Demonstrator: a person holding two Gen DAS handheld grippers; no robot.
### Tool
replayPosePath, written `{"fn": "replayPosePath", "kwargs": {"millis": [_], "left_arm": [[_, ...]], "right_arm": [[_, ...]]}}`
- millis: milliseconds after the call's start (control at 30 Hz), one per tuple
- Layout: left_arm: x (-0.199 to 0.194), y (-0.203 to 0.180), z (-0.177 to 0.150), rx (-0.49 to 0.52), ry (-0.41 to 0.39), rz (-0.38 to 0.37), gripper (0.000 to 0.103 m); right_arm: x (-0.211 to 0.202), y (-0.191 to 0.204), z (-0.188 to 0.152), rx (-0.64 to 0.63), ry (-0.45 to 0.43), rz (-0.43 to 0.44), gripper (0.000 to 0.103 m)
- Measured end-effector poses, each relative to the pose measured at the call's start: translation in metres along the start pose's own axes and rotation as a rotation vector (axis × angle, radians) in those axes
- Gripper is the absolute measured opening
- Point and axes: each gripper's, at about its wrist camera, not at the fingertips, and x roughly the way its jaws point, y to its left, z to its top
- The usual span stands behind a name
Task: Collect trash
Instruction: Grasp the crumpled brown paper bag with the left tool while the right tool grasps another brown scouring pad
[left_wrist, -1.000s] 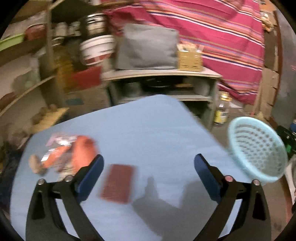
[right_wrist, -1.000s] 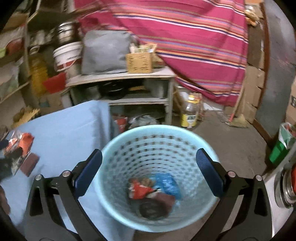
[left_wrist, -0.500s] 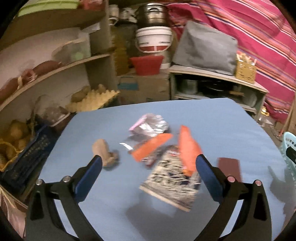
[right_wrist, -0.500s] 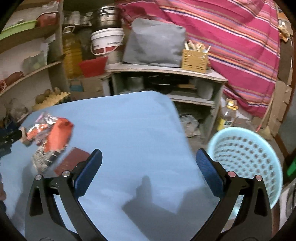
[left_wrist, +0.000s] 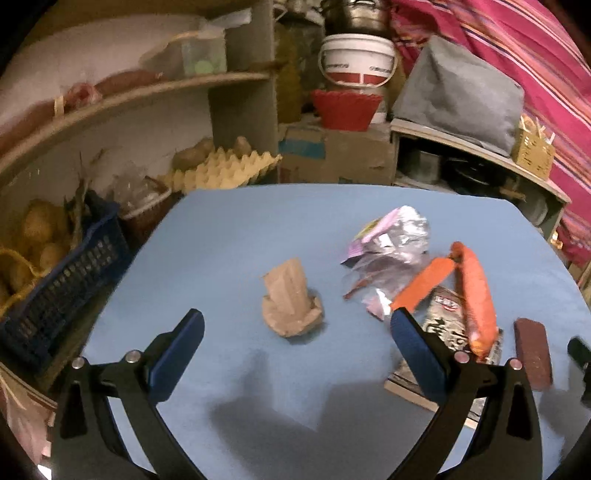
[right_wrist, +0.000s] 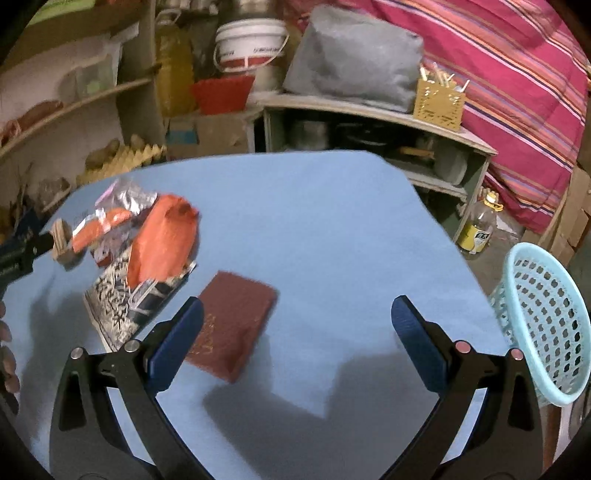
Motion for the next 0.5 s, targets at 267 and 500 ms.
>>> {"fn": "replayPosePath", "kwargs": {"millis": [267,500], "left_arm": [[0.041,0.018,0.008,-0.04,0.049,0.005,0.099],[0.062,0.026,0.013,-0.069,0.085,-0.019,0.097]], "right_arm": [[0.015,0.016,-0.005,-0.009,0.067,0.007,0.099],[0.023,0.024,-0.003,-0.005,0.09,0.023,0.099]]}}
